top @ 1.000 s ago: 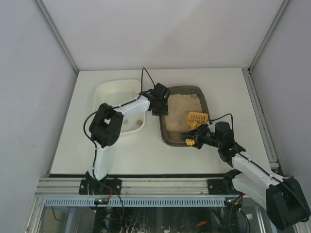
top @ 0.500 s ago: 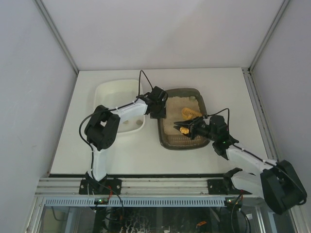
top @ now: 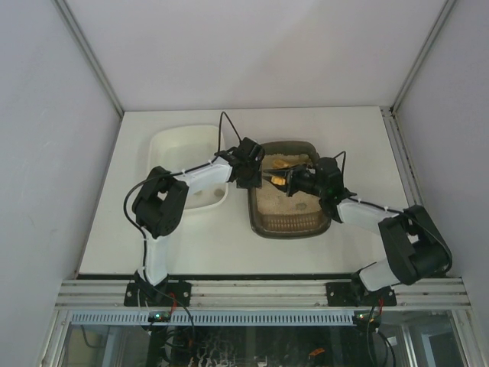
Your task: Clean the litter box
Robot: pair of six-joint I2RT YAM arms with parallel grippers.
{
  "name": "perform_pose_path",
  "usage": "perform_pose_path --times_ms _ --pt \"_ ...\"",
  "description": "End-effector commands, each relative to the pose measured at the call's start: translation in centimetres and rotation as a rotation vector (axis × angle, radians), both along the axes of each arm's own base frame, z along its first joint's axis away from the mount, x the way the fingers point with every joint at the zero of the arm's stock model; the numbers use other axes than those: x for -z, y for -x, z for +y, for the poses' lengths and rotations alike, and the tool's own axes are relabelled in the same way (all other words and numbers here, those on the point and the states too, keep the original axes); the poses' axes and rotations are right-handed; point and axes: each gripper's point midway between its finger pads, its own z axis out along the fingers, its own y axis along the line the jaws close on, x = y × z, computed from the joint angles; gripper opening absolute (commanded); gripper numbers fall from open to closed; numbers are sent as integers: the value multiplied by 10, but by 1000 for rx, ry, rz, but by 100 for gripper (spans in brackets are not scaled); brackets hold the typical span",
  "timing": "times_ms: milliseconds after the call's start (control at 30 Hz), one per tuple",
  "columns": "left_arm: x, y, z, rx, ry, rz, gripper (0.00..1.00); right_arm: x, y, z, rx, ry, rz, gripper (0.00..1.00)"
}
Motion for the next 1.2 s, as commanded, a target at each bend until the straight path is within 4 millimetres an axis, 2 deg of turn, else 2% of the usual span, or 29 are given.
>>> perform_pose_path --times_ms 0,200,367,533,867,1167 --pt "-19 15 -10 90 19 -35 36 -22 -26 11 -17 -37 -61 0" --pt "-16 16 -9 87 15 -30 35 -8 -44 18 -8 -26 -28 0" --pt "-17 16 -8 86 16 -33 36 3 -48 17 14 10 0 0" --pt "-16 17 -7 83 18 -36 35 10 -49 11 59 58 26 0" --pt "-17 20 -7 78 31 -38 35 32 -68 -3 153 128 65 0" --pt "-17 21 -8 82 40 -29 35 42 -87 -2 163 227 50 0"
